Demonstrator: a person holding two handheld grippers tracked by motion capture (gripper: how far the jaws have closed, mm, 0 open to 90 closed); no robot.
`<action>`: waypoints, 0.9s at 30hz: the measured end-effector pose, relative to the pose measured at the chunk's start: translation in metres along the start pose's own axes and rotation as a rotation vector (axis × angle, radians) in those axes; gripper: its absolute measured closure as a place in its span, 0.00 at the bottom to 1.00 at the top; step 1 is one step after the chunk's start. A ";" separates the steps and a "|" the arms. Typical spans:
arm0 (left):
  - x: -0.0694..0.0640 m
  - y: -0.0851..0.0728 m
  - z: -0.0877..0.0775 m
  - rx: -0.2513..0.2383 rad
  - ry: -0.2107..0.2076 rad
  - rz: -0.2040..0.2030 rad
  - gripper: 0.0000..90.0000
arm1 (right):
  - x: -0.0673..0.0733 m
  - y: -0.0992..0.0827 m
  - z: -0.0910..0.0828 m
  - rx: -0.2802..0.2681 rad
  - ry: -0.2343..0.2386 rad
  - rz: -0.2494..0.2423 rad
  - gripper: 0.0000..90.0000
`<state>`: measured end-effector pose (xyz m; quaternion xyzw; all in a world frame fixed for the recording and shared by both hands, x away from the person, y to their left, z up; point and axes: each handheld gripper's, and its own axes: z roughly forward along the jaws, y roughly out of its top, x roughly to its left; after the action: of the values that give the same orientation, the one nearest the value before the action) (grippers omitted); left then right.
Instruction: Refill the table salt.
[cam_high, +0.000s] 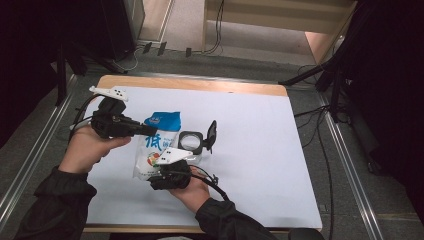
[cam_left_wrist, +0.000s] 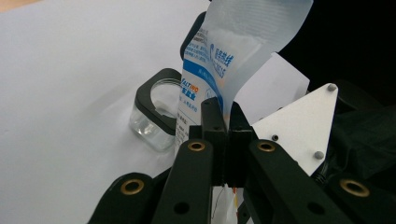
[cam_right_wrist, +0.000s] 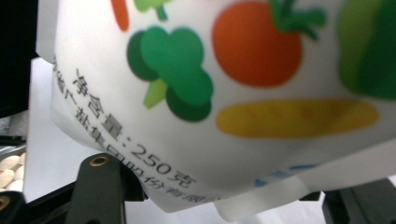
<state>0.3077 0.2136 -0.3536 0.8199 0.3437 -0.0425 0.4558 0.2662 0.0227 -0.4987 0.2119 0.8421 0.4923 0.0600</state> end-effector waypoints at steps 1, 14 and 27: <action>0.000 0.000 0.002 0.004 -0.002 0.002 1.00 | 0.000 -0.001 0.000 0.004 -0.008 0.002 0.43; 0.001 0.005 0.022 0.037 -0.005 0.008 1.00 | 0.002 -0.011 -0.008 0.011 0.009 0.011 0.56; 0.007 0.005 0.037 0.027 -0.043 -0.023 1.00 | 0.000 -0.015 -0.011 0.013 0.014 0.034 0.57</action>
<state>0.3249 0.1868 -0.3739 0.8210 0.3424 -0.0700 0.4515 0.2588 0.0074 -0.5065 0.2233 0.8419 0.4892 0.0444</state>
